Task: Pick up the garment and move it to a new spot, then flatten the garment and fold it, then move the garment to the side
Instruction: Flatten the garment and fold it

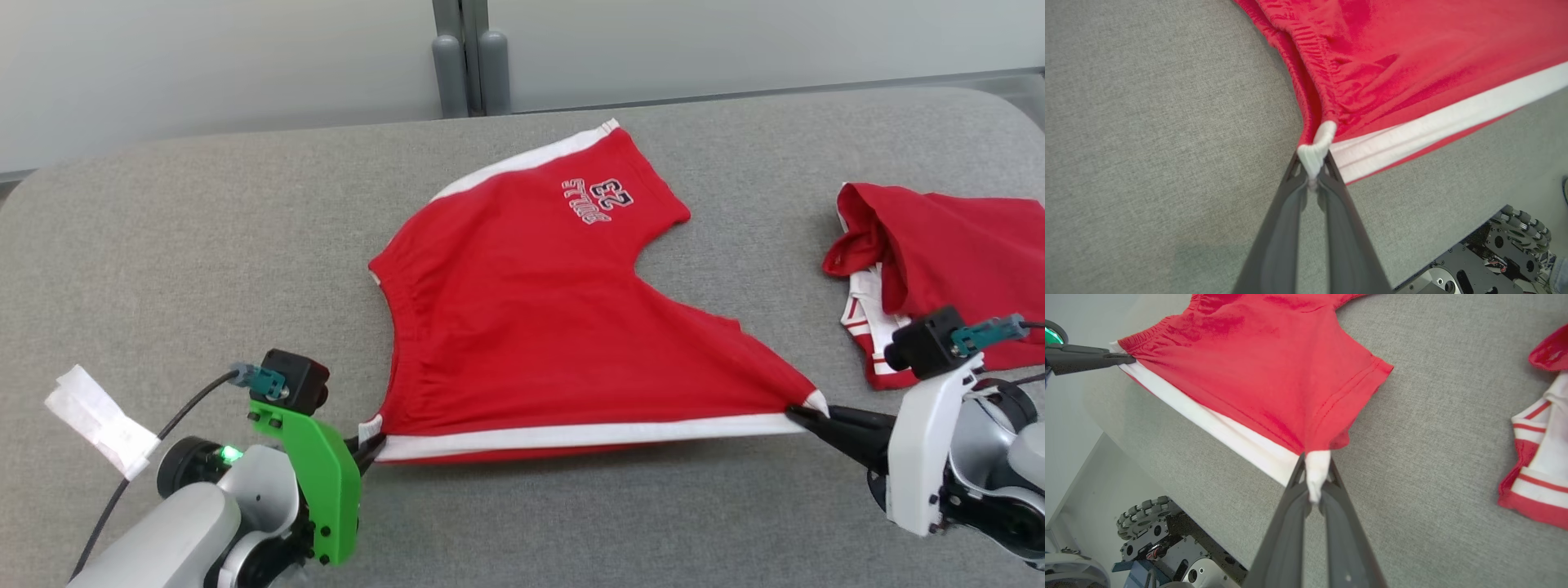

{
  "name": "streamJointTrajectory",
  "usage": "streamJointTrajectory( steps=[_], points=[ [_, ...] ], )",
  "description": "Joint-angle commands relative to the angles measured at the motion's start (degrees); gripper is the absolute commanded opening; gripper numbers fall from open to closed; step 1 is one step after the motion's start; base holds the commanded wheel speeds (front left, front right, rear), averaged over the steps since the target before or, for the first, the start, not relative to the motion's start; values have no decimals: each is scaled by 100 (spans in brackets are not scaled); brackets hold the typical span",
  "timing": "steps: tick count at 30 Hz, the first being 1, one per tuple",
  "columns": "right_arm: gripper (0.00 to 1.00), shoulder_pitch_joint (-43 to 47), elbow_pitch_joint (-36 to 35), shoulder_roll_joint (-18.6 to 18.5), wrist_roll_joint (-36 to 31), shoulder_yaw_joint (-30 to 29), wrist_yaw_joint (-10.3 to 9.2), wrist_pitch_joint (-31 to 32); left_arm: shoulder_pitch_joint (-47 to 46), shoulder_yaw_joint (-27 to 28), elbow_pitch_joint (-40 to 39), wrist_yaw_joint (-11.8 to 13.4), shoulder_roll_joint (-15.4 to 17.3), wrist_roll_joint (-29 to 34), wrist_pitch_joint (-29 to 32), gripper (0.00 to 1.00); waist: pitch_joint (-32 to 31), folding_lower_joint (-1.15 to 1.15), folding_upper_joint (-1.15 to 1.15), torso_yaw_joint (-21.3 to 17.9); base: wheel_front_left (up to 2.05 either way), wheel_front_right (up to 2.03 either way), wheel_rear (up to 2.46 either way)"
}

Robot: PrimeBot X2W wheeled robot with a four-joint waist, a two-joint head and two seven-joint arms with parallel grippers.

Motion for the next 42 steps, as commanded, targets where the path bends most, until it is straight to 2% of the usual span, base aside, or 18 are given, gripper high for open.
streamJointTrajectory(
  steps=[1, 6, 11, 19, 23, 26, 32, 42],
  points=[
    [0, 160, -120, -308, 57, -126, -26, 183, 182, 100, -264, 225, 278, -144, 181, 0, -129, 0, 0, -60, 0, 0, 0],
    [0, 278, -923, -721, 121, -704, -26, 704, 389, 299, -1584, 811, 753, -575, 928, 0, 42, 0, 0, -69, 0, 0, 0],
    [0, 34, -1091, -539, 178, -1265, -25, 1198, -259, 378, -1879, 977, 871, -1075, 2028, 0, 469, 0, 0, 64, 0, 0, 0],
    [0, -947, -500, 98, 576, -1817, -19, 2398, -2170, 316, -1036, 982, 286, -1755, 4071, 0, 1362, 0, 0, 340, 0, 0, 0],
    [0, -1589, 33, 458, 654, -2005, -19, 2840, -2889, 396, -545, 1131, -28, -1992, 4656, 0, 1730, 0, 0, 412, 0, 0, 0],
    [0, -2016, 428, 635, 675, -2130, -19, 3080, -3326, 495, -268, 1238, -188, -2064, 4843, 0, 1925, 0, 0, 466, 0, 0, 0],
    [0, -2925, 1275, 1029, 478, -2294, -20, 3364, -4024, 623, 340, 1619, -474, -2040, 5015, 0, 2289, 0, 0, 585, 0, 0, 0],
    [0, -4064, 2240, 1650, 133, -2217, -20, 3169, -4679, 581, 788, 1862, -766, -1833, 5064, 0, 2686, 0, 0, 676, 0, 0, 0]
  ],
)
